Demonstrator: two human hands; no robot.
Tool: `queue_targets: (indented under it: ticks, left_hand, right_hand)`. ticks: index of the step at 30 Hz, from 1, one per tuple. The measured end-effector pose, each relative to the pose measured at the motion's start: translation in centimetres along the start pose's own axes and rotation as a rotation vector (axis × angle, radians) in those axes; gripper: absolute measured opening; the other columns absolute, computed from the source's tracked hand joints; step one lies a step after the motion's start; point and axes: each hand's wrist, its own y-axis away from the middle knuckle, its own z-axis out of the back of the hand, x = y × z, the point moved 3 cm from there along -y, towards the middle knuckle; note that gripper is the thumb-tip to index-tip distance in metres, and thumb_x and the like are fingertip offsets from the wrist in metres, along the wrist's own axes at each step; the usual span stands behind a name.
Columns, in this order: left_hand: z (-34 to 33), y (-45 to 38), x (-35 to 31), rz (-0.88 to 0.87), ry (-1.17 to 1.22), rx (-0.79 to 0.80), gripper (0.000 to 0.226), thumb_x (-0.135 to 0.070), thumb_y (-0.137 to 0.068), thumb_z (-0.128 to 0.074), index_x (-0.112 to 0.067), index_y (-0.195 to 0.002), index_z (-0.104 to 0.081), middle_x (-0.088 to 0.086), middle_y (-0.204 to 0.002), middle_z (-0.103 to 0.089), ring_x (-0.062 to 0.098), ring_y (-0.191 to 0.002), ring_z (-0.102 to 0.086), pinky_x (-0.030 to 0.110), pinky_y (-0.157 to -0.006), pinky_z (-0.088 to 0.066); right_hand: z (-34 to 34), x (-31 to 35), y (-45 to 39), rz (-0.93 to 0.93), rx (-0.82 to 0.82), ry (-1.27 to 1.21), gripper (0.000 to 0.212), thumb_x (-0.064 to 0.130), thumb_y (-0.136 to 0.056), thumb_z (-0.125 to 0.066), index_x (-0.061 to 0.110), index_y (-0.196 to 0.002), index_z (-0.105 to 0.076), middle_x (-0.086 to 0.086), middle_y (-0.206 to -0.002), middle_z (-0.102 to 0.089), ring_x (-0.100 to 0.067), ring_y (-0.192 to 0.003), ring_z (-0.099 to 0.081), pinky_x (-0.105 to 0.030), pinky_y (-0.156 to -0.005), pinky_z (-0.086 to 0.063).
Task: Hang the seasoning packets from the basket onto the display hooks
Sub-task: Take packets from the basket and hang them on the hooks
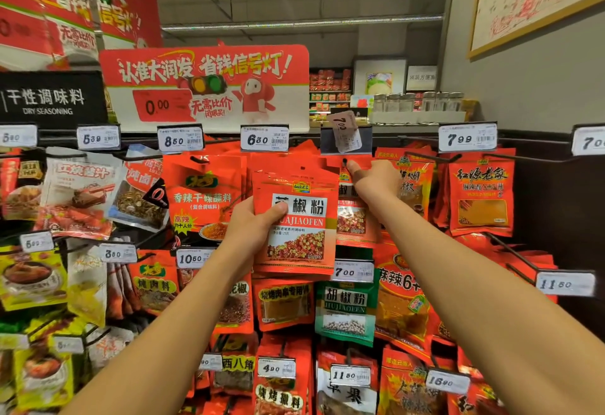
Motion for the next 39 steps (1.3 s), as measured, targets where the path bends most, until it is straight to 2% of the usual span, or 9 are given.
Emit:
queue_targets:
  ticks: [7, 9, 13, 17, 21, 24, 27, 35, 39]
  left_hand:
    - [-1.0, 0.2, 0.3, 0.043, 0.081, 0.006, 0.016, -0.018, -0.094, -0.071, -0.016, -0.11, -0.067, 0.005, -0.093, -0.08, 0.025, -0.082, -0.078, 0.033, -0.063, -0.062]
    - [-1.3, 0.2, 0.1, 0.057, 0.113, 0.011, 0.018, -0.017, -0.094, -0.07, -0.014, -0.111, -0.067, 0.008, -0.094, -0.08, 0.026, -0.083, -0.078, 0.034, -0.063, -0.062]
    - [-2.4, 0.7, -0.2, 0.063, 0.13, 0.061, 0.022, -0.017, -0.094, -0.071, -0.011, -0.115, -0.065, 0.01, -0.097, -0.079, 0.027, -0.084, -0.078, 0.035, -0.064, -0.062]
    - [-3.2, 1.5, -0.2, 0.069, 0.216, 0.091, 0.029, -0.033, -0.097, -0.065, -0.009, -0.114, -0.067, 0.013, -0.102, -0.078, 0.029, -0.089, -0.077, 0.033, -0.066, -0.062]
    - [-2.2, 1.5, 0.2, 0.075, 0.229, 0.005, 0.033, -0.041, -0.102, -0.055, -0.013, -0.111, -0.068, 0.01, -0.097, -0.079, 0.027, -0.085, -0.077, 0.033, -0.061, -0.06]
    - [-1.0, 1.4, 0.8, 0.033, 0.142, -0.079, 0.026, -0.038, -0.103, -0.056, -0.017, -0.103, -0.07, 0.007, -0.093, -0.08, 0.025, -0.081, -0.077, 0.037, -0.066, -0.06]
    - [0.4, 1.3, 1.3, 0.015, 0.027, -0.17, 0.025, -0.042, -0.102, -0.056, -0.022, -0.096, -0.069, 0.001, -0.084, -0.079, 0.021, -0.075, -0.077, 0.035, -0.063, -0.058]
    - [3.2, 1.4, 2.0, 0.004, -0.073, -0.217, 0.025, -0.046, -0.101, -0.055, -0.025, -0.095, -0.067, -0.003, -0.081, -0.079, 0.018, -0.073, -0.077, 0.034, -0.064, -0.06]
    - [4.4, 1.5, 1.7, -0.026, -0.086, -0.238, 0.023, -0.046, -0.101, -0.056, -0.026, -0.094, -0.066, -0.006, -0.078, -0.079, 0.016, -0.07, -0.076, 0.029, -0.058, -0.057]
  right_hand:
    - [2.1, -0.9, 1.0, 0.095, -0.074, 0.145, 0.042, 0.058, -0.094, -0.057, 0.018, -0.107, -0.057, 0.0, -0.101, -0.058, -0.023, -0.093, -0.054, -0.041, -0.08, -0.045]
    - [3.1, -1.3, 2.9, 0.213, -0.113, -0.079, 0.028, 0.052, -0.093, -0.058, 0.026, -0.104, -0.056, 0.003, -0.101, -0.062, -0.018, -0.091, -0.058, -0.036, -0.076, -0.046]
    - [2.1, -0.2, 6.9, 0.097, 0.27, -0.599, 0.033, 0.062, -0.085, -0.069, 0.032, -0.093, -0.06, 0.005, -0.086, -0.075, -0.012, -0.069, -0.07, -0.027, -0.054, -0.052]
    - [1.2, 0.8, 7.4, 0.159, 0.208, -0.47, 0.034, 0.05, -0.088, -0.074, 0.021, -0.074, -0.061, 0.008, -0.068, -0.075, -0.011, -0.061, -0.073, -0.033, -0.057, -0.059]
    - [1.7, 0.4, 6.8, 0.245, 0.035, -0.423, 0.037, 0.044, -0.09, -0.072, 0.023, -0.062, -0.059, 0.017, -0.061, -0.07, -0.003, -0.054, -0.067, -0.018, -0.045, -0.046]
    - [2.3, 0.1, 6.2, 0.178, -0.019, -0.457, 0.038, 0.036, -0.088, -0.074, 0.025, -0.056, -0.057, 0.014, -0.054, -0.066, -0.002, -0.051, -0.064, -0.025, -0.05, -0.046]
    - [3.0, 0.2, 5.1, 0.068, -0.039, -0.551, 0.037, 0.023, -0.086, -0.074, 0.024, -0.054, -0.055, 0.004, -0.056, -0.066, -0.021, -0.06, -0.07, -0.039, -0.056, -0.051]
    - [3.3, 1.2, 3.8, 0.158, -0.069, -0.264, 0.031, 0.03, -0.083, -0.073, 0.008, -0.061, -0.066, -0.002, -0.063, -0.069, -0.017, -0.058, -0.059, -0.032, -0.055, -0.044]
    - [2.7, 1.3, 2.8, 0.173, -0.085, -0.134, 0.034, 0.034, -0.085, -0.074, 0.016, -0.057, -0.065, 0.003, -0.061, -0.066, -0.02, -0.066, -0.064, -0.03, -0.052, -0.042]
